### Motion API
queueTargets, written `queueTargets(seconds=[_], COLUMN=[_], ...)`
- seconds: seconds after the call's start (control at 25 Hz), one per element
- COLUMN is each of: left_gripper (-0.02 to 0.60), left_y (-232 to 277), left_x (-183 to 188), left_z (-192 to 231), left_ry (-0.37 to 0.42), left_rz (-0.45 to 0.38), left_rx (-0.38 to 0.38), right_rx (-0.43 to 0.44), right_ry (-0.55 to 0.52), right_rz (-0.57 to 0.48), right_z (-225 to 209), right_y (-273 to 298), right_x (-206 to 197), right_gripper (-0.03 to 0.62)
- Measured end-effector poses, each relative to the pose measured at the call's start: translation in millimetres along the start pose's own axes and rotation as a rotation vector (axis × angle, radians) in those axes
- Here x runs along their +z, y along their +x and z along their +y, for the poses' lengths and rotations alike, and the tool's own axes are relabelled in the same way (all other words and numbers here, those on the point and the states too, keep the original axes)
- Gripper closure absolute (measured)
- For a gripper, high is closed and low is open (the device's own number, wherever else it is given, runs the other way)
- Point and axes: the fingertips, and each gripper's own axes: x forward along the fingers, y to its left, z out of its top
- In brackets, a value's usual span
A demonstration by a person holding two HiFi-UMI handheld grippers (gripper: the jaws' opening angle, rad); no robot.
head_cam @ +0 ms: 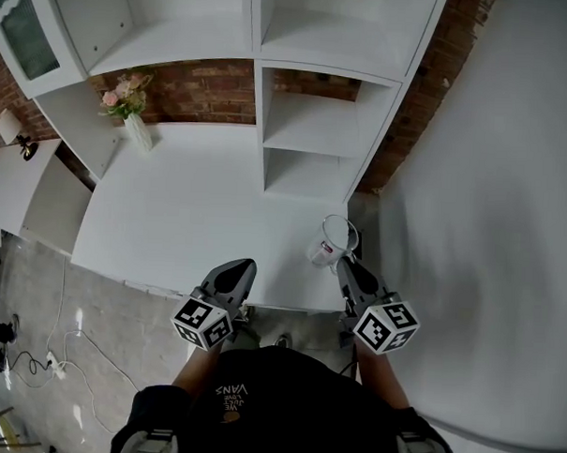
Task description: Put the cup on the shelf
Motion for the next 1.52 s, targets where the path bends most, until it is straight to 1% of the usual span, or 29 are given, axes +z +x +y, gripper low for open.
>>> queueTargets(seconds=[0.16, 0.44, 0.64, 0.96, 1.36, 1.52], left_gripper=[0.574, 0.574, 0.574, 0.574, 0.574, 0.574], left_y=[16.9, 37.6, 42.7, 45.9, 47.5, 48.8], left_x=[4.4, 23.6, 33.2, 42.3, 48.6, 47.1], left_z=[6.7, 33.9, 60.2, 90.0, 116.6, 126.1], left_ry=[0.007, 0.021, 0.016, 0.015, 0.001, -0.006], left_rz=[0.013, 0.009, 0.003, -0.005, -0.021, -0.025], left_rx=[-0.039, -0.064, -0.061, -0.059, -0.034, -0.021], right_rx=[-0.037, -0.077, -0.1, -0.135, -0.169, -0.185], right_ry=[-0.008, -0.026, -0.052, -0.11, -0.171, -0.178], right_rz=[-0.023, -0.051, -0.076, -0.111, -0.104, -0.107], right_z=[-10.5, -24.2, -31.7, -46.5, -66.4, -73.9], right_y=[9.0, 39.7, 69.6, 112.5, 161.9, 176.6], right_x=[8.5, 29.8, 49.7, 83.1, 105.7, 109.9], right_gripper=[0.566, 0.566, 0.566, 0.566, 0.566, 0.566])
